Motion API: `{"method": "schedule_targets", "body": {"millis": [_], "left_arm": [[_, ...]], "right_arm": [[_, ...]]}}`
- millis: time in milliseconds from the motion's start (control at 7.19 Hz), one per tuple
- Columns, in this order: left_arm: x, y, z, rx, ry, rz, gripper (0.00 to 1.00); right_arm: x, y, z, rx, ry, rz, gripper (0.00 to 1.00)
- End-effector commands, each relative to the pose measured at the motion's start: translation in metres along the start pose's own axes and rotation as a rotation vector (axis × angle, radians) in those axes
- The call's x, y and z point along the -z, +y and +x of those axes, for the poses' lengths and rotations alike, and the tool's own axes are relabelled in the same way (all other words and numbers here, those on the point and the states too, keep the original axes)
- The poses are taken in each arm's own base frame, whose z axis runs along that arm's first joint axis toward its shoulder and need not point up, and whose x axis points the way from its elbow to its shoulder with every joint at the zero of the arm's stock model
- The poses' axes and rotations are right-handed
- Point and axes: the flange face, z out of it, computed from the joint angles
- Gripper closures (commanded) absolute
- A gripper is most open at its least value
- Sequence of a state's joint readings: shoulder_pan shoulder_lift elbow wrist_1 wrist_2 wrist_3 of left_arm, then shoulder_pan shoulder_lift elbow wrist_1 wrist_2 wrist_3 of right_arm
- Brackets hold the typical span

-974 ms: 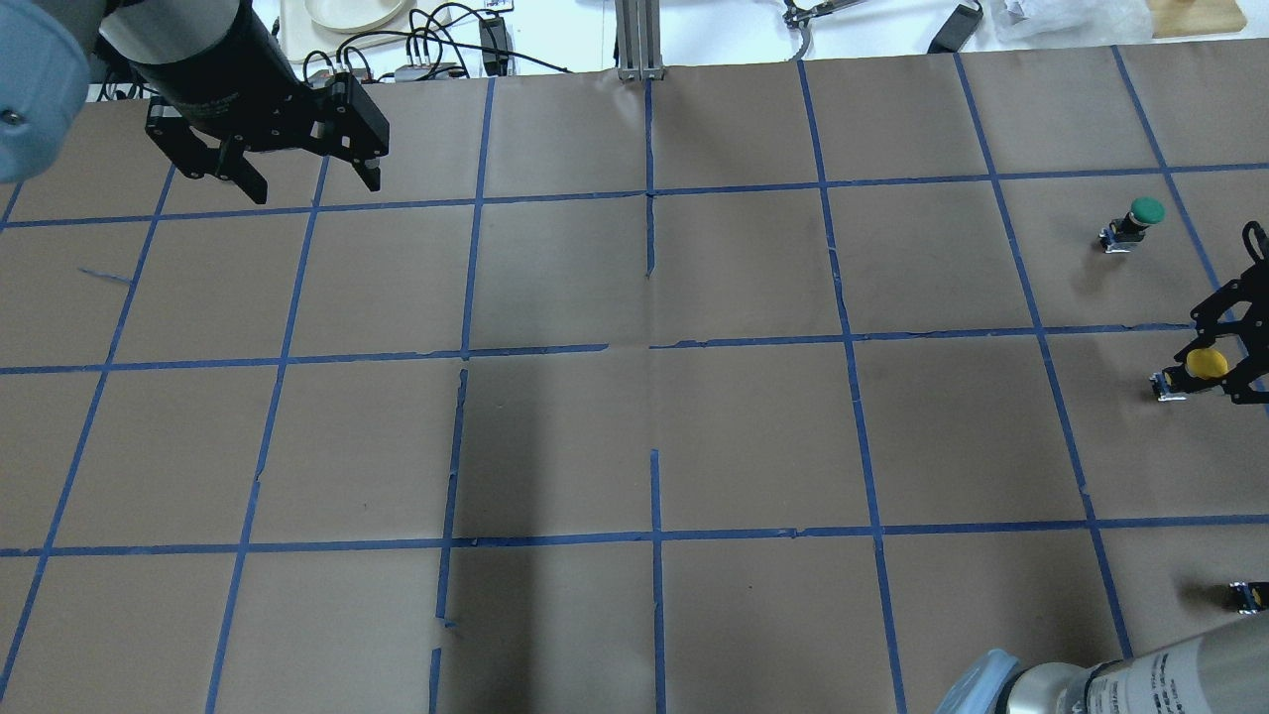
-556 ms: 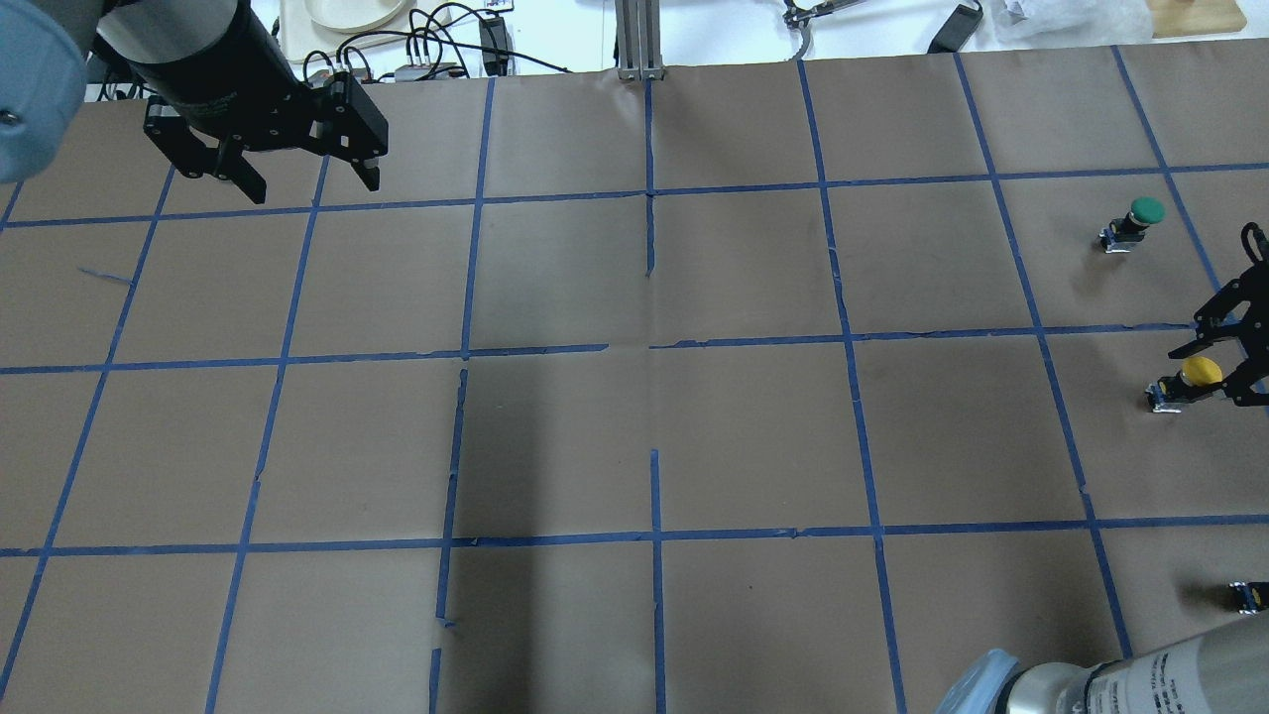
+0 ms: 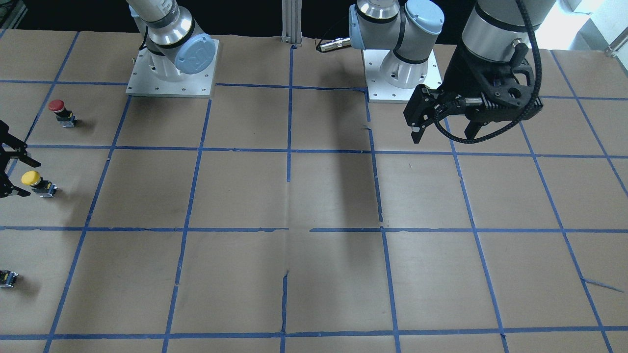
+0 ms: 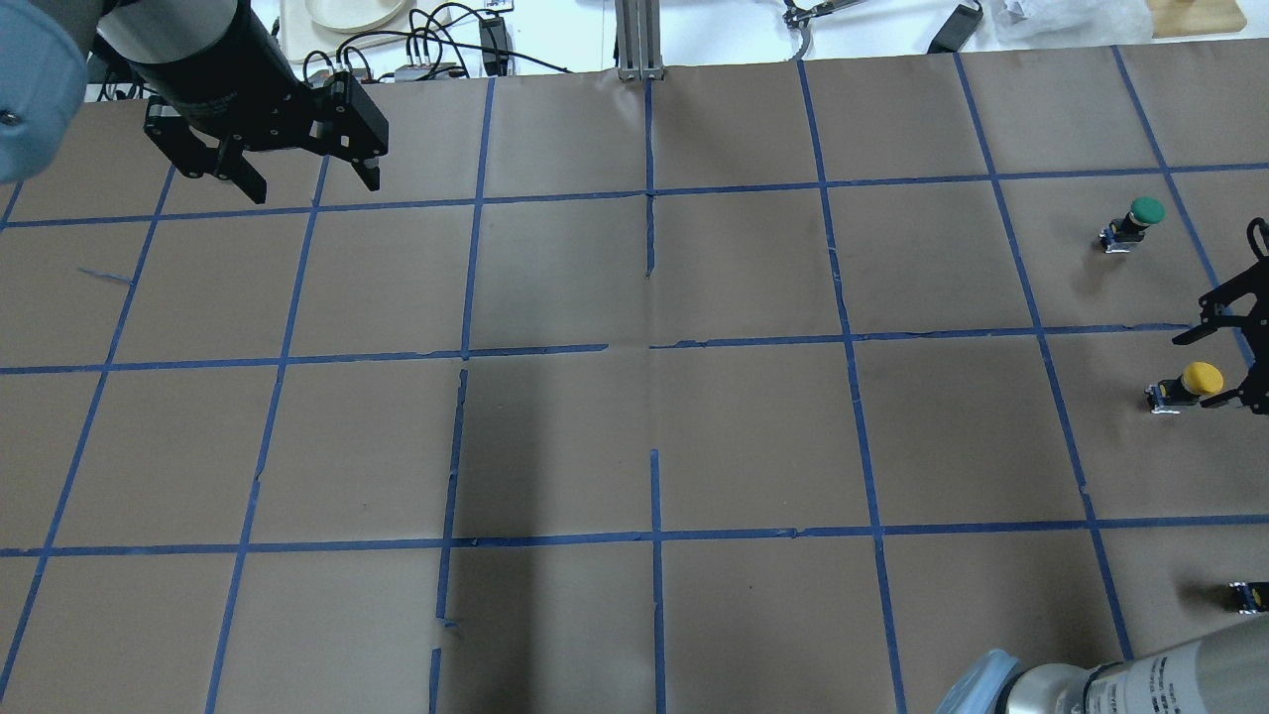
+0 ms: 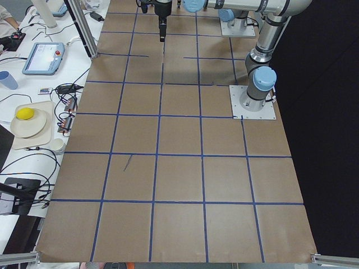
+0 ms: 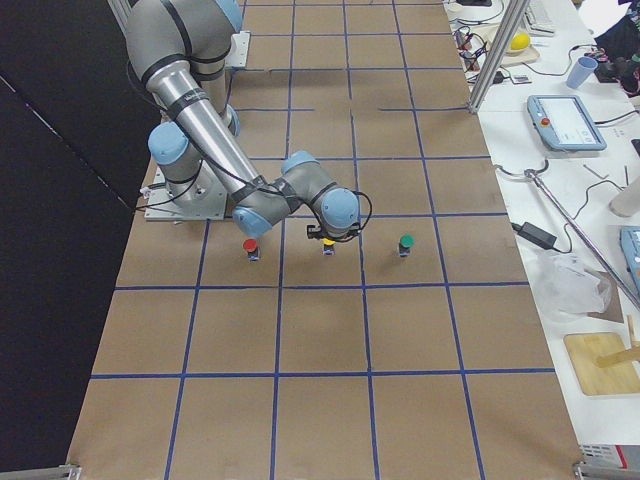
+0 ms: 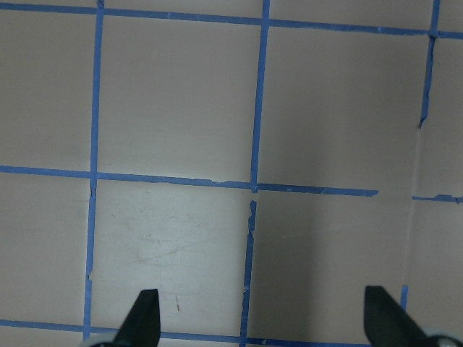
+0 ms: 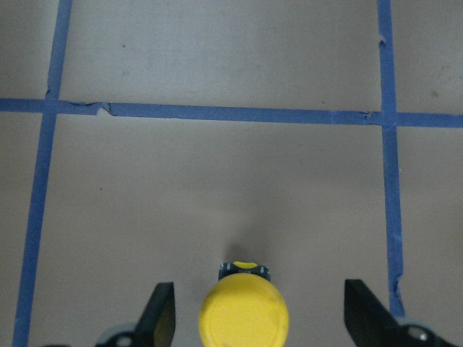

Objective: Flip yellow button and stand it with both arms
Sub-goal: 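Lower the yellow button upright onto the table with the right gripper, then open the right gripper and raise it away from the yellow button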

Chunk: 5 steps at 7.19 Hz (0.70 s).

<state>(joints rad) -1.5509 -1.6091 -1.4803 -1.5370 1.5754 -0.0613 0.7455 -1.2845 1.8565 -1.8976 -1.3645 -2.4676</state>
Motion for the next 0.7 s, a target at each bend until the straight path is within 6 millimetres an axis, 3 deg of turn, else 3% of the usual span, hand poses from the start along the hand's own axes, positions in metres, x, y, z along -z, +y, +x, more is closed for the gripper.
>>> {"method": "schedule_targets", "body": {"millis": [0, 139, 278, 556], "left_arm": [[0.000, 0.000, 0.000, 0.000, 0.000, 0.000, 0.00], [0.000, 0.000, 0.000, 0.000, -0.001, 0.000, 0.00], [0.000, 0.000, 0.000, 0.000, -0.001, 0.000, 0.00], [0.000, 0.000, 0.000, 0.000, 0.000, 0.000, 0.00]], "right_arm": [[0.054, -0.023, -0.004, 0.017, 0.062, -0.076, 0.09], [0.093, -0.048, -0.013, -0.010, 0.119, -0.138, 0.09], [0.120, -0.073, -0.019, -0.143, 0.175, -0.174, 0.09], [0.118, -0.114, -0.001, -0.535, 0.207, -0.153, 0.08]]}}
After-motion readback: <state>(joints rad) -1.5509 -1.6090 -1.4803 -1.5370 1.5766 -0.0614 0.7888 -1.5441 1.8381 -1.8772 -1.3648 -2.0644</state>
